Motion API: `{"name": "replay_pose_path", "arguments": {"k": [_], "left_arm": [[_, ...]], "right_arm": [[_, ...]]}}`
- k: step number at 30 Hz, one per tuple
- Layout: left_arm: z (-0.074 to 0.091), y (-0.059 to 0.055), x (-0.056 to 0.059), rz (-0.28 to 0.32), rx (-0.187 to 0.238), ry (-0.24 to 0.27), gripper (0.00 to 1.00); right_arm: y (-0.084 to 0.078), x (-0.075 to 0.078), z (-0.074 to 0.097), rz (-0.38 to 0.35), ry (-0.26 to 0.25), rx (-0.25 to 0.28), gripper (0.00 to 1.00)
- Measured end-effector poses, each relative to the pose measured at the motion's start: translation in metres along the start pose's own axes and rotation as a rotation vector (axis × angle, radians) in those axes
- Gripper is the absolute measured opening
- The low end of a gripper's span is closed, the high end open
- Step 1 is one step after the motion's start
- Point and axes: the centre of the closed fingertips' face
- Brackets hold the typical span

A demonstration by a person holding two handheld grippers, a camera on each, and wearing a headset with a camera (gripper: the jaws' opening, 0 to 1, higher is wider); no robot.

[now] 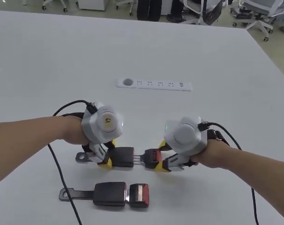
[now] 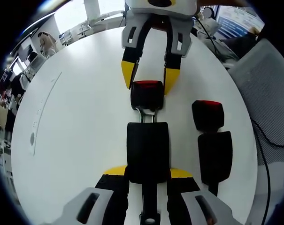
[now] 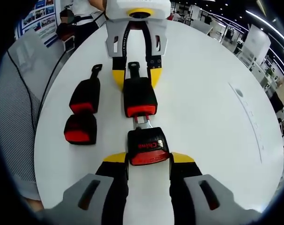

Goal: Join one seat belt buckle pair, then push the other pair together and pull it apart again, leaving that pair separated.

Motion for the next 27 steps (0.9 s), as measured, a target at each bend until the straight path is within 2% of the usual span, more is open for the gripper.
{"name": "replay_pose_path", "arguments": {"k": [27], "left_arm": [[-0.0007, -0.0006, -0.0001, 0.002, 0.017, 0.013, 0.31]], "right_arm": [[0.0030, -0.0066, -0.0021, -0.017, -0.013, -0.006, 0.30]]}}
Point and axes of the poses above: the centre of the closed fingertips' face, and the gripper's own axes: z roughly backward along the fingers, x roughly to its right, y roughly out of its top, and after that the axes turned 15 degrees about -z, right-handed
